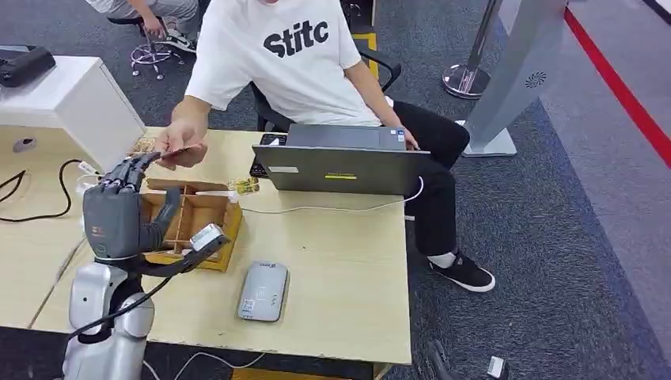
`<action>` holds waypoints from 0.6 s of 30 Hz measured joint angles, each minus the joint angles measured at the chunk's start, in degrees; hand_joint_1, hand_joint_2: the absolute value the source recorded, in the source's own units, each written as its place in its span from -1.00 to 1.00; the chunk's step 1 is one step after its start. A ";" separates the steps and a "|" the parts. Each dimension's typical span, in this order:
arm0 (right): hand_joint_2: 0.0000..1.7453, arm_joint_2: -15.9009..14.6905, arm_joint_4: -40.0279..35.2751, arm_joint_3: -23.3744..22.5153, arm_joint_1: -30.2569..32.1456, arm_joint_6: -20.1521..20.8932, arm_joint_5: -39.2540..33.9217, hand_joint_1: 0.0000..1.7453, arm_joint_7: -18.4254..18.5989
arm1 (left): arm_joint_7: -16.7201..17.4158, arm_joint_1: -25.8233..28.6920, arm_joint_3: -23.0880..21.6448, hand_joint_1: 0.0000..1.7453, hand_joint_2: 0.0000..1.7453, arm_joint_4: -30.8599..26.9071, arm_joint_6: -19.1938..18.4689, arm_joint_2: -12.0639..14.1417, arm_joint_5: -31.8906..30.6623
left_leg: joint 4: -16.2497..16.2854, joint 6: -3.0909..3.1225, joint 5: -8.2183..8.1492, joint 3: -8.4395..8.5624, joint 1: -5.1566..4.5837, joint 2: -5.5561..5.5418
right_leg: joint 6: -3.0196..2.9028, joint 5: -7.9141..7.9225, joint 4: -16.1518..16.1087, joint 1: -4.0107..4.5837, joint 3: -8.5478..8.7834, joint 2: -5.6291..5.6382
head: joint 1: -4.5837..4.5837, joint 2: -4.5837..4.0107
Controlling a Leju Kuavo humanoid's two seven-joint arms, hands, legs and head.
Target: Pass the card to the sensor for recognition and then transmit it.
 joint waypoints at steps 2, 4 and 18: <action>1.00 0.00 0.00 -0.07 0.09 0.13 -0.46 -1.00 -0.22 | -1.57 0.81 0.91 -1.00 1.00 -1.04 -0.24 -0.63 1.02 | 0.00 0.00 0.00 0.00 0.00 -0.02 | 0.00 0.00 0.00 0.00 0.00 -0.02 | 0.00 0.00; 1.00 0.00 0.00 -0.11 0.16 0.28 -0.87 -1.00 -0.48 | -2.67 1.83 1.16 -1.00 1.00 -1.79 -0.94 -1.25 1.81 | 0.00 0.00 0.00 0.00 -0.01 -0.02 | 0.00 0.00 0.00 0.00 0.00 -0.01 | 0.00 0.00; 1.00 -0.09 0.00 -0.98 1.24 0.81 -2.78 -1.00 -1.81 | -7.14 10.09 1.16 -1.00 1.00 -5.48 -3.65 -2.29 5.07 | -0.01 -0.01 0.00 0.01 0.01 0.01 | -0.01 0.00 0.00 0.01 -0.04 0.00 | 0.00 0.00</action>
